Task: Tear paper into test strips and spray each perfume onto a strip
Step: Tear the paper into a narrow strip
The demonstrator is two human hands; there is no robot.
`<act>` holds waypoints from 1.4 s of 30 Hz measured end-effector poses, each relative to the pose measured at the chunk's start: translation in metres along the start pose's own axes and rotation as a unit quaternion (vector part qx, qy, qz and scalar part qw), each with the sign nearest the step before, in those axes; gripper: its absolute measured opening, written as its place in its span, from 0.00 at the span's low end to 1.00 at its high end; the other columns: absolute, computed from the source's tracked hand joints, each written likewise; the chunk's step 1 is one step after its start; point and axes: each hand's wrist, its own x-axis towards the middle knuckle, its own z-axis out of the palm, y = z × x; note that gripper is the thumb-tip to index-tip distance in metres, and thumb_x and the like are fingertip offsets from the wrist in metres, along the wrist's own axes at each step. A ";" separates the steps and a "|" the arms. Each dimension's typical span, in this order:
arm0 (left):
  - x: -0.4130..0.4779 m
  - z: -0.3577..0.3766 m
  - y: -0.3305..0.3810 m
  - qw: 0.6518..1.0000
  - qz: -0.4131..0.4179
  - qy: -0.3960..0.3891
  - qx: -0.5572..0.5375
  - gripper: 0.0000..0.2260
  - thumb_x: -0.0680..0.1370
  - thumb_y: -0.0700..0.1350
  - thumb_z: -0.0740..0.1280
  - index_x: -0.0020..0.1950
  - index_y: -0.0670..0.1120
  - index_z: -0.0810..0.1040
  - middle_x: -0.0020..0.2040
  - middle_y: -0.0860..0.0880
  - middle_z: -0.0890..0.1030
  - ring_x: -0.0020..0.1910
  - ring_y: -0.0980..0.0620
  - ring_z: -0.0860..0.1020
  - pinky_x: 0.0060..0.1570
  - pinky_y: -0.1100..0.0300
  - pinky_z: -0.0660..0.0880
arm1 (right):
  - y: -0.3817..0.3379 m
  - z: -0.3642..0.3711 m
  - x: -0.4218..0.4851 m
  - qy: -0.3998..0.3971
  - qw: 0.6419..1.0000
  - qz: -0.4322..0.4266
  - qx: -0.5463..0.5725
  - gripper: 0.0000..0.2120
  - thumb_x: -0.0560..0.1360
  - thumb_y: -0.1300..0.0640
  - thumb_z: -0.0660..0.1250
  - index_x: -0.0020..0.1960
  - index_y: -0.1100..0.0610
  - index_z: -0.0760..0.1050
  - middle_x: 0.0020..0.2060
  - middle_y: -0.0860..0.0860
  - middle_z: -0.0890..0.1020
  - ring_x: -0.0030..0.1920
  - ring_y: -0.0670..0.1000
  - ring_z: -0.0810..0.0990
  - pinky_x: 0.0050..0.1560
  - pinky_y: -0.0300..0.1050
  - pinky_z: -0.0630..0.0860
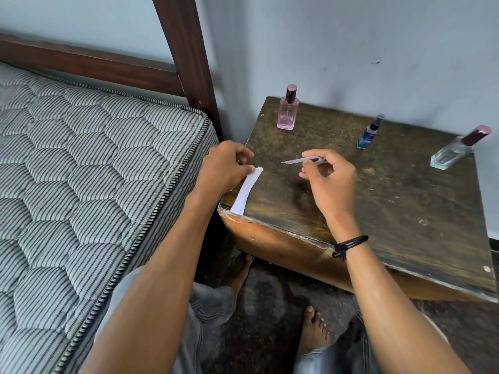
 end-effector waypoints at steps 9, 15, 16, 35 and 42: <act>-0.013 0.016 0.044 0.937 -0.104 -0.150 -0.298 0.15 0.79 0.53 0.70 0.52 0.41 0.83 0.38 0.41 0.86 0.34 0.50 0.84 0.34 0.64 0.79 | -0.005 0.002 -0.004 -0.014 0.995 -0.065 -0.073 0.11 0.78 0.62 0.69 0.55 0.50 0.85 0.48 0.41 0.82 0.49 0.39 0.82 0.50 0.35 0.78; -0.013 0.023 0.052 0.903 -0.117 -0.054 -0.410 0.08 0.75 0.34 0.73 0.54 0.38 0.82 0.49 0.36 0.84 0.42 0.46 0.84 0.49 0.55 0.83 | -0.008 -0.003 -0.016 -0.053 0.986 -0.120 -0.107 0.15 0.77 0.67 0.70 0.60 0.55 0.84 0.49 0.46 0.83 0.49 0.34 0.79 0.47 0.24 0.72; -0.012 0.022 0.051 0.903 -0.114 -0.044 -0.411 0.08 0.75 0.32 0.72 0.53 0.38 0.82 0.48 0.36 0.84 0.42 0.46 0.83 0.50 0.54 0.83 | -0.008 -0.004 -0.018 -0.060 0.985 -0.122 -0.109 0.15 0.77 0.67 0.70 0.61 0.55 0.84 0.49 0.47 0.83 0.49 0.34 0.79 0.48 0.24 0.73; -0.010 0.021 0.064 0.964 -0.042 0.039 -0.261 0.08 0.73 0.36 0.73 0.49 0.47 0.85 0.36 0.49 0.85 0.40 0.48 0.85 0.50 0.48 0.83 | -0.022 -0.037 -0.029 -0.098 0.974 -0.085 -0.187 0.07 0.77 0.61 0.74 0.53 0.53 0.87 0.44 0.44 0.83 0.44 0.42 0.81 0.45 0.31 0.75; -0.006 0.030 0.062 0.990 -0.024 0.031 -0.139 0.09 0.72 0.40 0.72 0.48 0.52 0.84 0.39 0.54 0.85 0.45 0.53 0.84 0.55 0.52 0.80 | -0.007 -0.035 -0.023 -0.121 0.965 -0.110 -0.205 0.06 0.75 0.60 0.76 0.50 0.52 0.88 0.45 0.45 0.80 0.42 0.45 0.80 0.46 0.45 0.79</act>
